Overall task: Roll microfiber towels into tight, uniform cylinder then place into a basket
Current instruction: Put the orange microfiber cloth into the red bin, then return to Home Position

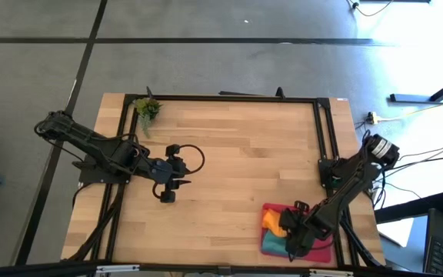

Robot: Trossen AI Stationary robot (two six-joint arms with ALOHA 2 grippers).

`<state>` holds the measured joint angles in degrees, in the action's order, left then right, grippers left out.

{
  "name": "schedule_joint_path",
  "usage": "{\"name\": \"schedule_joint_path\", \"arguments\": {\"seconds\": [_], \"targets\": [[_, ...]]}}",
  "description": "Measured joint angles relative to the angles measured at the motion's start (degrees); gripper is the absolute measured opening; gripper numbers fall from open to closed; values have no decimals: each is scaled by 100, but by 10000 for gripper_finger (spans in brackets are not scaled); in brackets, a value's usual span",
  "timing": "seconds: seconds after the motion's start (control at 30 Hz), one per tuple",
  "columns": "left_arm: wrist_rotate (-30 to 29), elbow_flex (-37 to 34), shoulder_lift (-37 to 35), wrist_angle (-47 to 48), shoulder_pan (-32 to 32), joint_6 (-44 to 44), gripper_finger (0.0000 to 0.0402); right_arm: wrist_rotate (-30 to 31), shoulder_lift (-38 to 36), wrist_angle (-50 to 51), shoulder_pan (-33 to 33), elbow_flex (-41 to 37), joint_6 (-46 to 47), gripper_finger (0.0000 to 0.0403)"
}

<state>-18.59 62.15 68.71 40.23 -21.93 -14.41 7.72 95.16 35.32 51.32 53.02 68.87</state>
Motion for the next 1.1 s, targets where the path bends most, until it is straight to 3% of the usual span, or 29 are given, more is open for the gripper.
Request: {"name": "schedule_joint_path", "arguments": {"seconds": [0.33, 0.6, 0.8, 1.1], "targets": [[2, 0, 0, 3, 0, 0, 133, 119, -765, 348, 5, 67, -159, 229], [160, 0, 0, 10, 0, 2, 133, -12, -943, 505, 9, 67, -298, 229], [160, 0, 0, 13, 0, -2, 133, 461, -1293, 595, -7, 67, -468, 229], [148, 0, 0, -7, 0, -4, 133, 2039, -2320, 624, -205, 72, -1449, 229]]}}
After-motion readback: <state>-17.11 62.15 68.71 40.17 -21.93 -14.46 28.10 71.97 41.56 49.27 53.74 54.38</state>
